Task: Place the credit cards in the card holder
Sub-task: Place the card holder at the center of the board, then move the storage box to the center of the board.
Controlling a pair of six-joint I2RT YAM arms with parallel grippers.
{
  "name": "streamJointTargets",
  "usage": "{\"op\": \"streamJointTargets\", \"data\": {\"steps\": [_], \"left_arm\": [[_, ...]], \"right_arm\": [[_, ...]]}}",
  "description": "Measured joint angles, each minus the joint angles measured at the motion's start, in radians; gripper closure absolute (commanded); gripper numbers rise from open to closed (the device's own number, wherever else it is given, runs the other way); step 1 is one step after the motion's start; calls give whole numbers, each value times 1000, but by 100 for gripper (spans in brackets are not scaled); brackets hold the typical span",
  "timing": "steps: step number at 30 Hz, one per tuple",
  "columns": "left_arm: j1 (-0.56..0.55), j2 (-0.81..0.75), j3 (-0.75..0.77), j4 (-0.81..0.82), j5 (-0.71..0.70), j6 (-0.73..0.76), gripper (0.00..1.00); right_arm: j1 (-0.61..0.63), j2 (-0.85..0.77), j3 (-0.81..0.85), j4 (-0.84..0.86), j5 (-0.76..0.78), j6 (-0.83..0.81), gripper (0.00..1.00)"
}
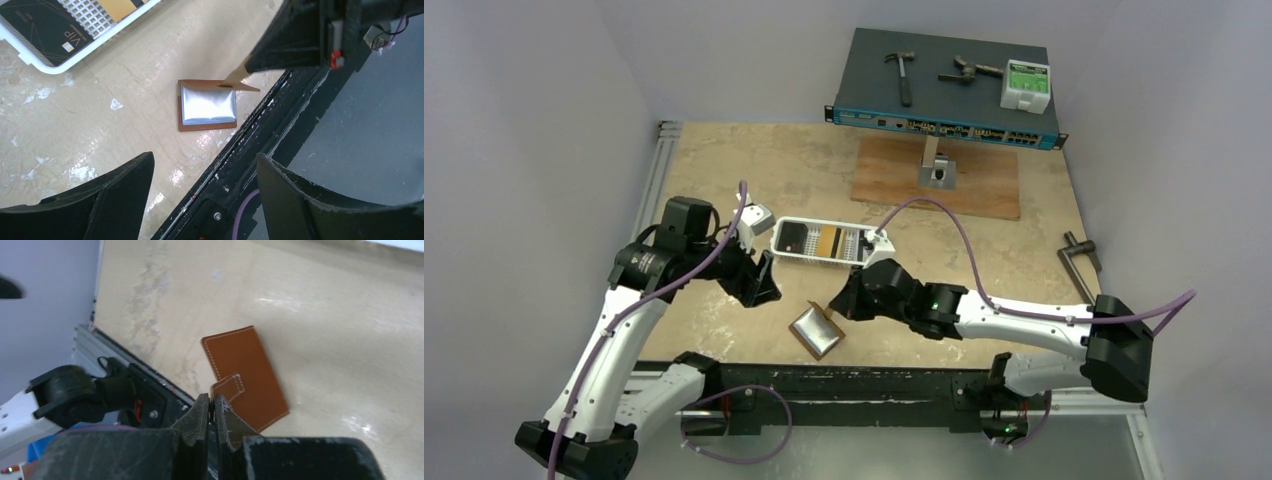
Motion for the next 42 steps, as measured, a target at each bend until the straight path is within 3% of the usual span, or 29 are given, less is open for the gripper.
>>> {"op": "streamJointTargets", "data": {"steps": [3,7,18,20,24,27,31,35,42], "left_arm": [[0,14,0,-22,14,40,26],[0,29,0,-33,13,81,26],[0,112,-10,7,14,89,26],[0,119,-20,23,13,89,25],[0,134,-47,61,-7,89,26],[0,161,-50,90,-46,87,26],[0,209,-47,150,-117,86,26],[1,268,-13,197,-174,84,26],[70,415,93,311,-235,64,28]], "right_arm": [[-67,-42,-160,98,-26,98,100],[-145,-121,-349,89,9,206,100],[-165,-243,-409,-66,153,235,100],[-164,-241,-405,-85,154,211,83],[-123,-233,-367,-130,177,183,49],[-87,-225,-310,-204,211,170,39],[-87,-225,-161,-290,281,98,33],[-148,-196,19,-250,297,-23,29],[-278,138,265,-28,157,-163,27]]}}
